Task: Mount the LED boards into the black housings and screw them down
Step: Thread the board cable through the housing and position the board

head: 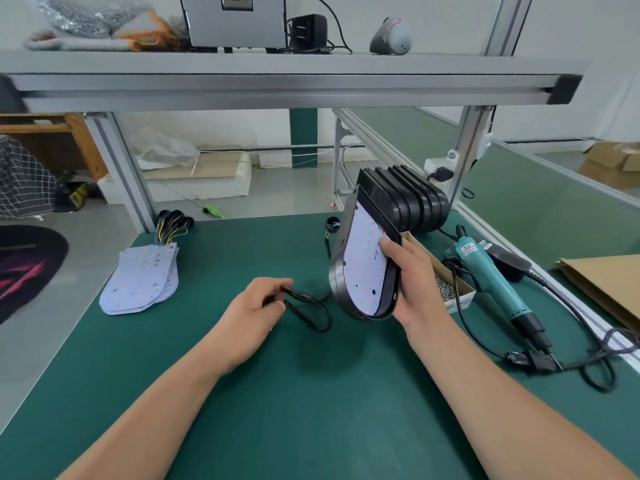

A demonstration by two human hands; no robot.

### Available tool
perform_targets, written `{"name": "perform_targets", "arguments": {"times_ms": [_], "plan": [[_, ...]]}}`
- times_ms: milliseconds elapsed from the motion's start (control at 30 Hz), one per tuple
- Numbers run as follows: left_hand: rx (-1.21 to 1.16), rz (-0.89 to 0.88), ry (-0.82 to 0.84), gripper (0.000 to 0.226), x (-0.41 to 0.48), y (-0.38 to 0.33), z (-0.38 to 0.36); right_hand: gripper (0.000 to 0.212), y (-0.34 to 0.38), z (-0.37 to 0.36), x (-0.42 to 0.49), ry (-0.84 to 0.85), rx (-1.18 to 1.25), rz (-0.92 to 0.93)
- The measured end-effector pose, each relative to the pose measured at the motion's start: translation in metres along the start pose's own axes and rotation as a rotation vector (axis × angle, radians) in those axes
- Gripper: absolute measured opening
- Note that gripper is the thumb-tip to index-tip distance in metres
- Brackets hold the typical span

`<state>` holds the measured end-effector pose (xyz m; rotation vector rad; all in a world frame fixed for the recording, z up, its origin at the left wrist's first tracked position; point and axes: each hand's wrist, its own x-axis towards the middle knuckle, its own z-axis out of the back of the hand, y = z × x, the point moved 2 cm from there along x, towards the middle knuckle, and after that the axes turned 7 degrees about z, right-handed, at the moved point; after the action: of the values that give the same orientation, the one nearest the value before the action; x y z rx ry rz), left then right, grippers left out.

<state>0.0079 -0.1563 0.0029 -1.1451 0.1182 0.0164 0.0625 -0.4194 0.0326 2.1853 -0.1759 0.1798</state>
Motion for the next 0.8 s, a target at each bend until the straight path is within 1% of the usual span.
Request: {"name": "perform_targets", "arguments": {"times_ms": [33,100,133,167,200,233,267,300,333,367,400,467,500,567,600,633,667,700,733,767,800], "plan": [[0.073,-0.021,-0.044,0.029,0.001,0.000,0.000,0.027,0.000,-0.001,-0.001,0.014,-0.008,0.000],[0.262,-0.080,-0.184,0.016,-0.003,-0.005,0.001,0.023,0.001,-0.005,-0.003,0.052,-0.038,-0.001],[0.397,-0.106,-0.240,0.020,-0.006,-0.010,0.001,0.022,0.000,-0.007,-0.005,0.083,-0.060,-0.004],[0.572,-0.117,-0.280,0.033,-0.010,-0.015,-0.001,0.021,-0.001,-0.008,-0.007,0.119,-0.084,-0.009],[0.732,-0.129,-0.297,0.044,-0.013,-0.020,-0.003,0.020,-0.002,-0.009,-0.009,0.161,-0.108,-0.019],[0.872,-0.162,-0.298,0.045,-0.016,-0.024,-0.006,0.019,-0.004,-0.011,-0.011,0.204,-0.129,-0.036],[0.960,-0.218,-0.271,0.036,-0.019,-0.027,-0.010,0.019,-0.006,-0.012,-0.013,0.244,-0.146,-0.059],[0.996,-0.253,-0.210,0.023,-0.021,-0.028,-0.012,0.019,-0.009,-0.014,-0.015,0.275,-0.159,-0.084],[0.985,-0.281,-0.137,0.017,-0.023,-0.029,-0.012,0.021,-0.013,-0.016,-0.016,0.295,-0.173,-0.105],[0.940,-0.304,-0.055,0.018,-0.026,-0.031,-0.010,0.023,-0.015,-0.018,-0.018,0.305,-0.189,-0.119],[0.848,-0.328,0.014,0.018,-0.025,-0.030,-0.007,0.024,-0.017,-0.018,-0.018,0.309,-0.204,-0.128],[0.654,-0.338,0.086,0.008,-0.026,-0.029,0.001,0.023,-0.018,-0.018,-0.018,0.303,-0.222,-0.135],[0.595,-0.291,0.146,0.016,-0.028,-0.027,0.005,0.023,-0.018,-0.017,-0.018,0.293,-0.225,-0.135],[0.481,-0.131,0.332,0.041,-0.035,-0.021,0.013,0.024,-0.016,-0.016,-0.017,0.270,-0.231,-0.129],[0.447,-0.077,0.391,0.054,-0.036,-0.018,0.016,0.026,-0.015,-0.015,-0.017,0.258,-0.236,-0.129],[0.436,-0.066,0.422,0.064,-0.035,-0.015,0.020,0.029,-0.015,-0.014,-0.016,0.252,-0.244,-0.131],[0.459,-0.083,0.431,0.067,-0.033,-0.012,0.022,0.031,-0.015,-0.014,-0.016,0.250,-0.259,-0.135],[0.479,-0.103,0.424,0.062,-0.030,-0.011,0.023,0.031,-0.016,-0.013,-0.016,0.252,-0.279,-0.139],[0.492,-0.122,0.401,0.050,-0.028,-0.012,0.023,0.028,-0.016,-0.013,-0.016,0.258,-0.303,-0.143],[0.477,-0.133,0.363,0.038,-0.026,-0.013,0.022,0.025,-0.017,-0.012,-0.016,0.269,-0.330,-0.148],[0.483,-0.152,0.299,0.031,-0.025,-0.015,0.018,0.022,-0.016,-0.013,-0.016,0.284,-0.364,-0.151]]}}
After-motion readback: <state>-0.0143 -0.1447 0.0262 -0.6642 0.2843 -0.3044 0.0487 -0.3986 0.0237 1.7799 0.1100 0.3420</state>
